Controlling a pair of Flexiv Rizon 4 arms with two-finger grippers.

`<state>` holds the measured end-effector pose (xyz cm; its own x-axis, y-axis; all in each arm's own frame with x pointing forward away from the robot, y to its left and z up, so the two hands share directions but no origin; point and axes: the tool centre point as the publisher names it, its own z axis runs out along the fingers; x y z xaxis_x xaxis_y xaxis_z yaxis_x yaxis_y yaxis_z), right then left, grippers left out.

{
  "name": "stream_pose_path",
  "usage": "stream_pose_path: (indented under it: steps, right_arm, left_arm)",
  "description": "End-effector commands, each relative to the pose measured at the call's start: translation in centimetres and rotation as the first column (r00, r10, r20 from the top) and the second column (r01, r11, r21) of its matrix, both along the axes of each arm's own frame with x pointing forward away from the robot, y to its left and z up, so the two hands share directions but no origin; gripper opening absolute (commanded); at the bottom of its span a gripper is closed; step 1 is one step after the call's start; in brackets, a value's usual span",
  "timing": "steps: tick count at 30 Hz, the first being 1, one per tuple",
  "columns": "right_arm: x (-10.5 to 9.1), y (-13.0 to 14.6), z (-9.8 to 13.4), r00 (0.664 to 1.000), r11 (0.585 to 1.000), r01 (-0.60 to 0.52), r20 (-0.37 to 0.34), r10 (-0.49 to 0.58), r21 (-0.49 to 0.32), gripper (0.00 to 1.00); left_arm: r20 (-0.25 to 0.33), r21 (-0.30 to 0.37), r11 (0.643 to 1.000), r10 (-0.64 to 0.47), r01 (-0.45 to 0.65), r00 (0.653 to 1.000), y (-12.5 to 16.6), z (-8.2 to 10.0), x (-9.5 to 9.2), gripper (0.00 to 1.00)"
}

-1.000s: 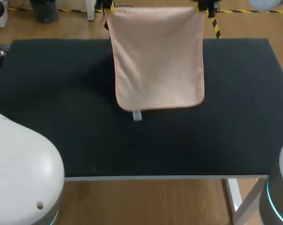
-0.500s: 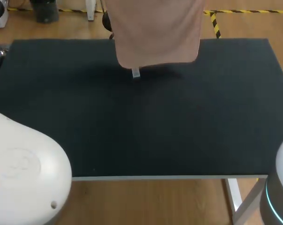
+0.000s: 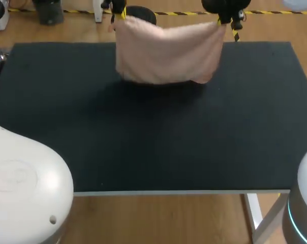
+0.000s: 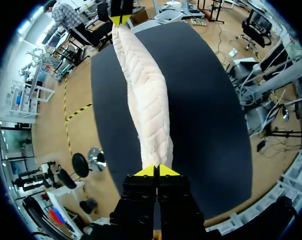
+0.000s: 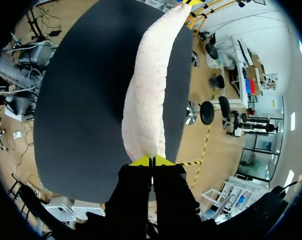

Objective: Fold the towel

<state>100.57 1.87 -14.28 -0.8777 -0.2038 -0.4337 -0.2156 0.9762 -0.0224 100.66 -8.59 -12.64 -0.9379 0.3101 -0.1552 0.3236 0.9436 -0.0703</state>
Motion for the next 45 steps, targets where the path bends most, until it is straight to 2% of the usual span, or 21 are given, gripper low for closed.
stream_pose_path:
  steps: [1, 5, 9, 15, 22, 28, 32, 39, 45]
  right_arm:
    - [-1.6, -0.2, -0.8, 0.999, 1.000, -0.020, -0.031, 0.021, 0.016, 0.00]
    - [-3.0, 0.4, -1.5, 0.997, 0.999, -0.035, -0.066, 0.037, 0.027, 0.00]
    - [-4.3, 0.9, -2.2, 0.994, 0.999, -0.046, -0.094, 0.047, 0.014, 0.00]
    - [-5.8, 0.9, -5.6, 0.981, 0.999, -0.036, -0.192, 0.027, -0.039, 0.00]
    - [-7.1, 0.6, -10.4, 0.948, 0.999, 0.020, -0.318, -0.030, -0.033, 0.00]
    - [-6.8, 0.3, -15.2, 0.908, 0.996, 0.078, -0.409, -0.092, -0.051, 0.00]
    - [-5.0, -0.2, -17.6, 0.891, 0.989, 0.134, -0.430, -0.148, -0.062, 0.00]
    - [-1.2, -0.4, -19.6, 0.881, 0.982, 0.175, -0.434, -0.186, -0.067, 0.00]
    - [0.8, -0.2, -20.2, 0.879, 0.979, 0.189, -0.433, -0.201, -0.071, 0.00]
  left_arm:
    - [-0.012, -0.019, 1.000, 0.011, -0.011, 1.000, 1.0, -1.7, -3.2, 0.00]
    - [-0.054, -0.014, 1.000, 0.017, -0.018, 0.998, 1.4, -2.5, -5.5, 0.00]
    - [-0.089, -0.009, 1.000, 0.005, -0.006, 0.996, 1.4, -3.6, -6.9, 0.00]
    - [-0.190, -0.016, 1.000, 0.006, -0.009, 0.982, 1.0, -6.6, -7.6, 0.00]
    - [-0.311, -0.018, 1.000, -0.003, -0.002, 0.950, 0.3, -10.7, -7.7, 0.00]
    - [-0.401, 0.007, 1.000, 0.016, -0.014, 0.916, -0.4, -15.0, -6.2, 0.00]
    - [-0.400, -0.021, 0.999, 0.029, -0.041, 0.916, -0.1, -17.0, -4.0, 0.00]
    - [-0.387, -0.027, 0.998, 0.042, -0.057, 0.921, 0.6, -19.6, 0.0, 0.00]
    - [-0.386, -0.037, 0.998, 0.042, -0.060, 0.922, 0.8, -20.3, 2.0, 0.00]
